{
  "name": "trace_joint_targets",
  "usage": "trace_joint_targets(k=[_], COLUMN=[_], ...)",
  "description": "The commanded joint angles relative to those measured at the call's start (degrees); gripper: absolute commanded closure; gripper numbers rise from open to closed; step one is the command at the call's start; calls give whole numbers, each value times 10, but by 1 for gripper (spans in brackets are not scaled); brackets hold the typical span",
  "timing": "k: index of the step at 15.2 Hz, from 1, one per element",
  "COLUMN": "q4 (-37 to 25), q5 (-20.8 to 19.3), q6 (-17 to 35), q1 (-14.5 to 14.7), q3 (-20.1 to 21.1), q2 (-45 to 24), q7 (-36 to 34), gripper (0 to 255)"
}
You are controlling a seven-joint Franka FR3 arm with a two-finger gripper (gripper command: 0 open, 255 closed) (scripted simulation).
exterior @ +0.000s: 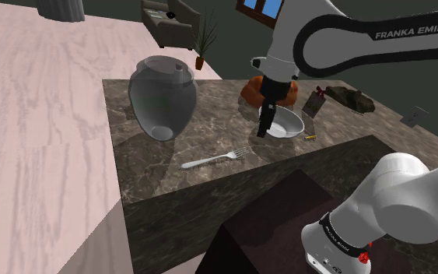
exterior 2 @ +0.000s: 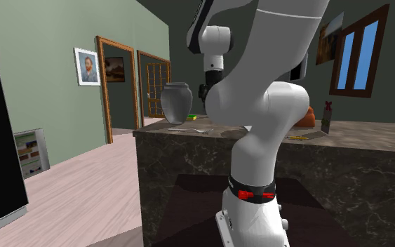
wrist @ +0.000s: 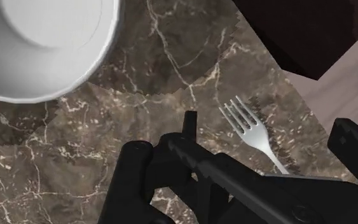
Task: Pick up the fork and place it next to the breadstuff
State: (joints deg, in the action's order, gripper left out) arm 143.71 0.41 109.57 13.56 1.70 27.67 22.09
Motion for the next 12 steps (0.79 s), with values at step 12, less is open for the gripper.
trace_joint_targets(k=[12], q4=[35], q5=[-31], q6=[205], q1=[72], q3=[29], q2=[-134], q7=[167], gripper=[0])
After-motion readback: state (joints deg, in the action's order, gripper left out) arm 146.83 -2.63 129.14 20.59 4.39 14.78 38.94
